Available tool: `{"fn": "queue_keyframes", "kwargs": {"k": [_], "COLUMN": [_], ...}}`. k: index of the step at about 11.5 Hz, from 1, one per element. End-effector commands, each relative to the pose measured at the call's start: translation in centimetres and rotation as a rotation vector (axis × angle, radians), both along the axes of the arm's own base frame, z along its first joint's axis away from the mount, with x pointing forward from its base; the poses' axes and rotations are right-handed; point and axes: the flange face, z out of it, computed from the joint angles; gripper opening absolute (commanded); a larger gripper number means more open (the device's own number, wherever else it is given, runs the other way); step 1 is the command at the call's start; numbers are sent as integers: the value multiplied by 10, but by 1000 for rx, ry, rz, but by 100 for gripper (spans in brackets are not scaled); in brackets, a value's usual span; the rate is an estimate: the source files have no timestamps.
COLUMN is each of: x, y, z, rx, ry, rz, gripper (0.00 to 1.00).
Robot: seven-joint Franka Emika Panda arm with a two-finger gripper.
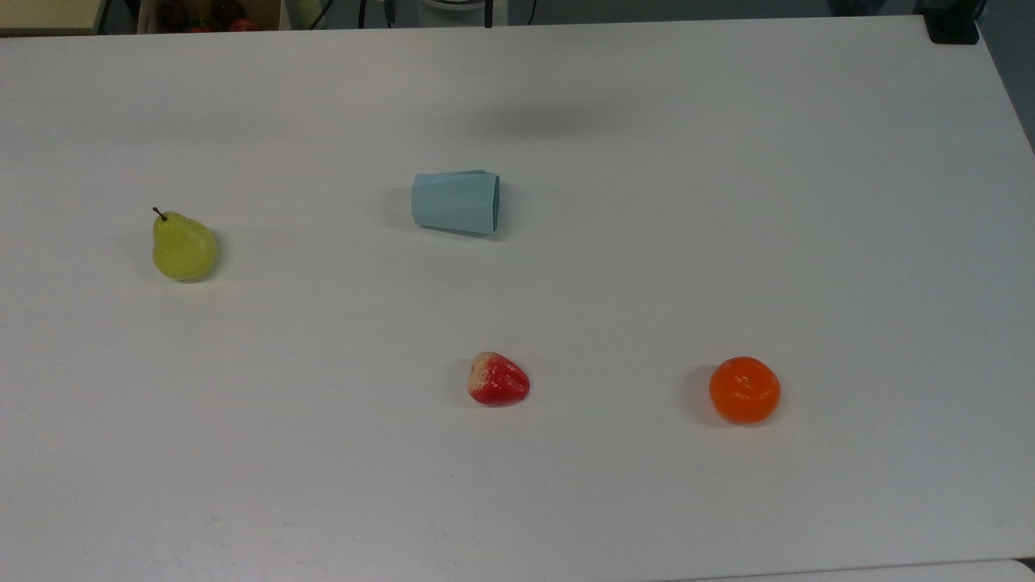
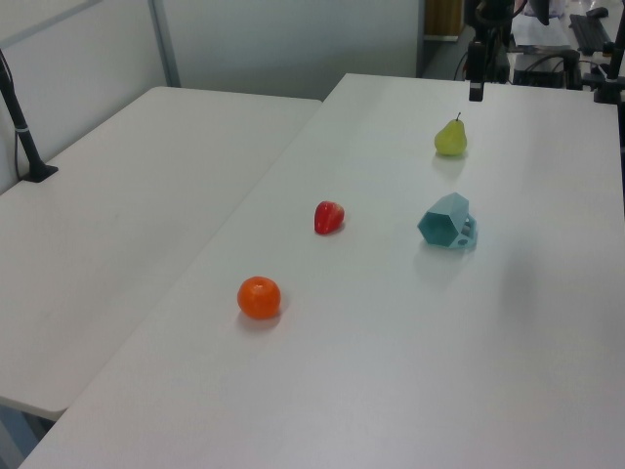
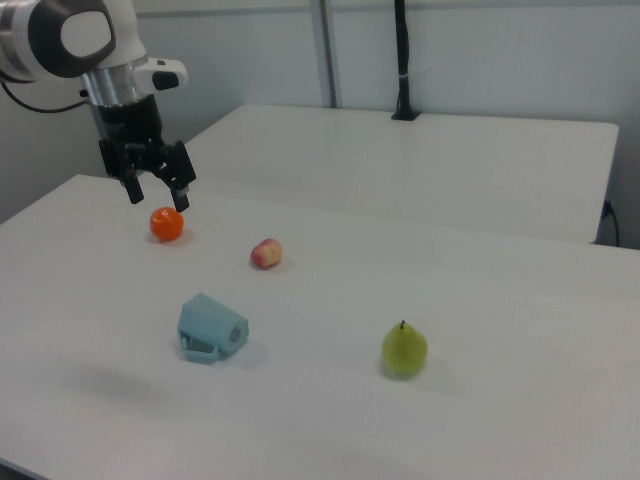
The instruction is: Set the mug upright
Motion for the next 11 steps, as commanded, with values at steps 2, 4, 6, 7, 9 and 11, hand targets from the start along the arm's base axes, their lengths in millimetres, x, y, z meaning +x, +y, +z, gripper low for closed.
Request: {"fn": "queue_keyframes", "kwargs": {"k": [2,4,6,7,9,11], "x": [0,0,0,0,0,-1], "y": [-2,-2,-2,-2,-3,8], "z": [-1,-1,-1,-1,-1,-2], "rx": [7,7,7,7,0,-21], "ry": [-10,-10,-10,-10,-9,-9], "rz": [9,9,10,10,9,33], "gripper": [100,100,100,100,100,100]}}
